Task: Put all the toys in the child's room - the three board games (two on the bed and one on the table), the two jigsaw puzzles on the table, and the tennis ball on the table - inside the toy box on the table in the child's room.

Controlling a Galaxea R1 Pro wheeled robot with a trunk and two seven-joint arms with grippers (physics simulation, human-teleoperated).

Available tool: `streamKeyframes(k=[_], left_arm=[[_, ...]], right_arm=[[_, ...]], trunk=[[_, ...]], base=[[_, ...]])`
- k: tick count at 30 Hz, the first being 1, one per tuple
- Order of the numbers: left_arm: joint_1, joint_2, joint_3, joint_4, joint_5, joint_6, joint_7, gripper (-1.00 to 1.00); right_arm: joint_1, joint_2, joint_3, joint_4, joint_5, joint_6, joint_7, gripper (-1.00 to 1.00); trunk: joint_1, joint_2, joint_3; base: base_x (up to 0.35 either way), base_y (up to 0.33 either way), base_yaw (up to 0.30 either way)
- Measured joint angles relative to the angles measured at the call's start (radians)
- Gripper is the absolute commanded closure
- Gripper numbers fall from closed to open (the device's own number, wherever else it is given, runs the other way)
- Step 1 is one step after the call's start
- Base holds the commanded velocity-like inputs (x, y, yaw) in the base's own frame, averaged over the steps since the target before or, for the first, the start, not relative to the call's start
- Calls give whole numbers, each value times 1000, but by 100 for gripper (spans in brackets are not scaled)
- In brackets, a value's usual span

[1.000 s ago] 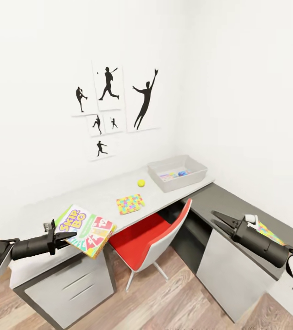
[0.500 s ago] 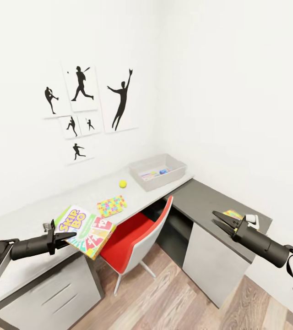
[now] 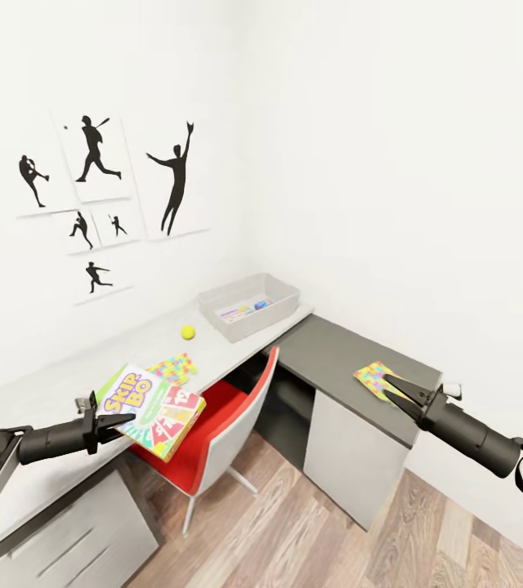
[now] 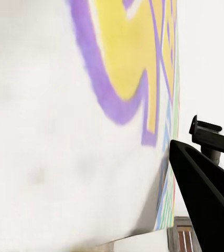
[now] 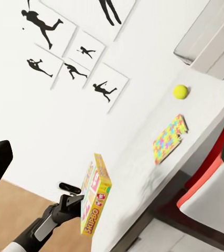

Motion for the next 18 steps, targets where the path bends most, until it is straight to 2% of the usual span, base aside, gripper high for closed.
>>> streamKeyframes(k=[4, 10, 18], left_arm=[[0, 0, 2, 0, 1, -1, 0, 100], [0, 0, 2, 0, 0, -1, 0, 100], [0, 0, 2, 0, 0, -14, 0, 100]], right_arm=[[0, 1, 0, 1, 0, 0, 0, -100], [0, 1, 0, 1, 1, -2, 0, -100], [0, 2, 0, 0, 0, -2, 0, -100]], trunk=[[0, 0, 0], [-1, 0, 0], [-1, 0, 0]], base=[[76, 0, -32], [281, 0, -29], [326, 0, -210]])
